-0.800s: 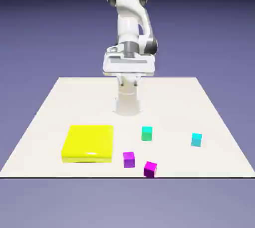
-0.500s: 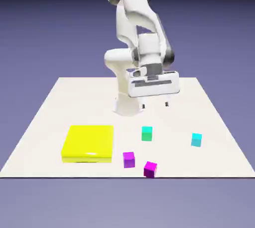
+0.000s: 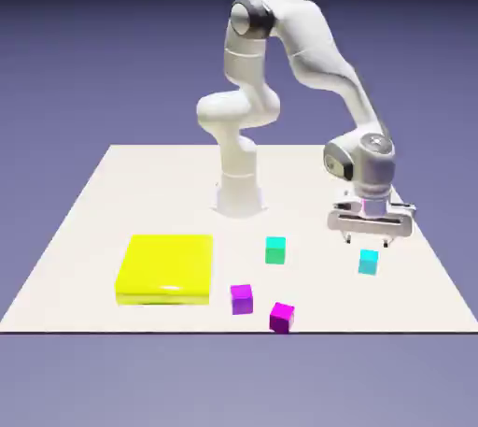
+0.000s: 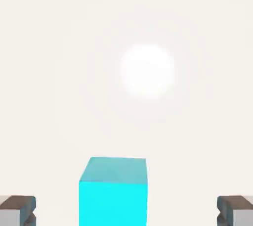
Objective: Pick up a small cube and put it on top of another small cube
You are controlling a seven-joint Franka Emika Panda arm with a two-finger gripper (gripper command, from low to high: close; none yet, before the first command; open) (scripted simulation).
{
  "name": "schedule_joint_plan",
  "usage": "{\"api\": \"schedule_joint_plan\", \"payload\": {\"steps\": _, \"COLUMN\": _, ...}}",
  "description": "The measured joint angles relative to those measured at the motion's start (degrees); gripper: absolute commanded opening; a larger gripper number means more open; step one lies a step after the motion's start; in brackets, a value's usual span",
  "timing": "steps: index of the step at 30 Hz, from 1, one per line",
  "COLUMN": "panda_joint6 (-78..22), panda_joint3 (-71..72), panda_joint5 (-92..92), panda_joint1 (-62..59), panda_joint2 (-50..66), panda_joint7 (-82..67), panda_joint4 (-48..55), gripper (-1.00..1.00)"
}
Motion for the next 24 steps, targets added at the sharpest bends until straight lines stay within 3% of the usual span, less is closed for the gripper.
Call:
{"api": "schedule_joint_plan", "payload": {"steps": 5, "panda_joint6": 9.36, "panda_joint3": -2.65, "panda_joint5": -2.35, "panda_joint1": 3.16, "panda_joint2": 10.37, "panda_joint7": 1.29, "panda_joint4": 1.0, "gripper": 0.0}}
{"api": "schedule_joint_plan", "payload": {"steps": 6, "panda_joint6": 9.46, "panda_joint3": -2.68, "panda_joint5": -2.37, "panda_joint1": 3.2, "panda_joint2": 10.48, "panda_joint7": 1.3, "panda_joint4": 1.01, "gripper": -1.0}}
{"api": "schedule_joint_plan", "payload": {"steps": 13, "panda_joint6": 0.15, "panda_joint3": -0.02, "panda_joint5": 0.02, "panda_joint1": 0.03, "panda_joint2": 0.11, "panda_joint7": -0.02, "panda_joint4": 0.01, "gripper": -1.0}}
{"api": "schedule_joint_plan", "payload": {"steps": 24, "panda_joint6": -9.86, "panda_joint3": -9.03, "panda_joint5": -4.44, "panda_joint1": -19.16, "panda_joint2": -3.4, "panda_joint7": -27.38, "panda_joint4": 3.65, "gripper": -1.0}}
